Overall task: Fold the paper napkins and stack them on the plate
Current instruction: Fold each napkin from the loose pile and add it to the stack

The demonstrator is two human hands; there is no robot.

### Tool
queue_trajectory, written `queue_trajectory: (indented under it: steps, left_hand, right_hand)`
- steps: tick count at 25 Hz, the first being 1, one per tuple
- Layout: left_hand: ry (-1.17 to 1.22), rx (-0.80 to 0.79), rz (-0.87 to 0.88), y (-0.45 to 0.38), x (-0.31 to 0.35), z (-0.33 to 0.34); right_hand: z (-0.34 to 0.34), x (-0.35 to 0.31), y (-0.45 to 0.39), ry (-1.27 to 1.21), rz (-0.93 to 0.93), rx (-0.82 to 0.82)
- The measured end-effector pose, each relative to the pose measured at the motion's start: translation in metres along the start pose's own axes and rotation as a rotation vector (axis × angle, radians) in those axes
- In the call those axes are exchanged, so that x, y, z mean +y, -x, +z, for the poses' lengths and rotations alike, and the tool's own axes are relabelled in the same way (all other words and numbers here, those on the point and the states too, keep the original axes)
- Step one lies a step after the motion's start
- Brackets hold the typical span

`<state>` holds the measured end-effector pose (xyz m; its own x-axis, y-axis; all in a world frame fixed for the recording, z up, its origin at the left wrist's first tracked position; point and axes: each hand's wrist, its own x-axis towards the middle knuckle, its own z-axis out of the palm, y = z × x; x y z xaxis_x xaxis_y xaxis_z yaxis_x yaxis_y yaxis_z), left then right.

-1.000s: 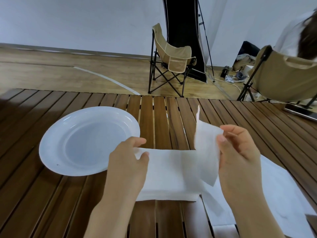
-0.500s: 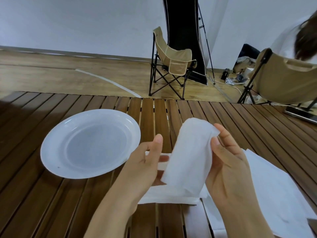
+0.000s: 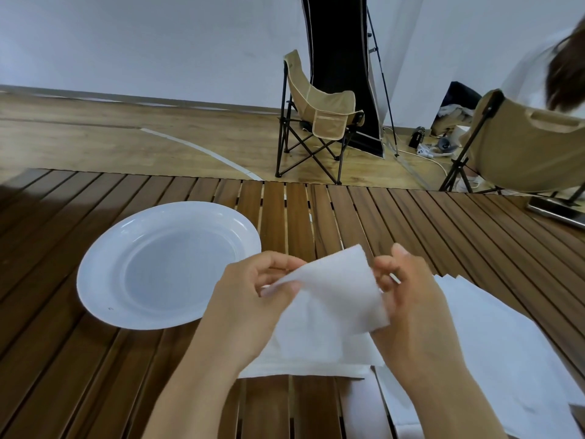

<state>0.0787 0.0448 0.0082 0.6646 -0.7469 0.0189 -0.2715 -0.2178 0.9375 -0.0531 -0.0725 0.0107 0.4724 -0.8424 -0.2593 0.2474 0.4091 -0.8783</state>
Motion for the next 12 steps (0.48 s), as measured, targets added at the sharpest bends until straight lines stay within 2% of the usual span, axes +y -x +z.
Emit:
queue_trajectory:
  steps: [2, 5, 8, 12]
  left_hand:
    - [-0.098, 0.009, 0.098, -0.002, -0.002, -0.001]
    - [-0.124, 0.038, 0.140, -0.005, -0.004, -0.003]
    - [-0.118, 0.068, 0.126, -0.007, -0.004, -0.002]
    - [-0.068, 0.125, 0.046, -0.009, -0.007, 0.000]
  right_hand:
    - [-0.003, 0.006, -0.005, 0.250, 0.000, -0.055]
    - [-0.006, 0.012, -0.003, 0.507, -0.140, -0.103]
    - [-0.006, 0.012, -0.002, 0.586, -0.237, -0.038]
    - [-0.003, 0.009, 0.001, 0.545, -0.271, 0.000]
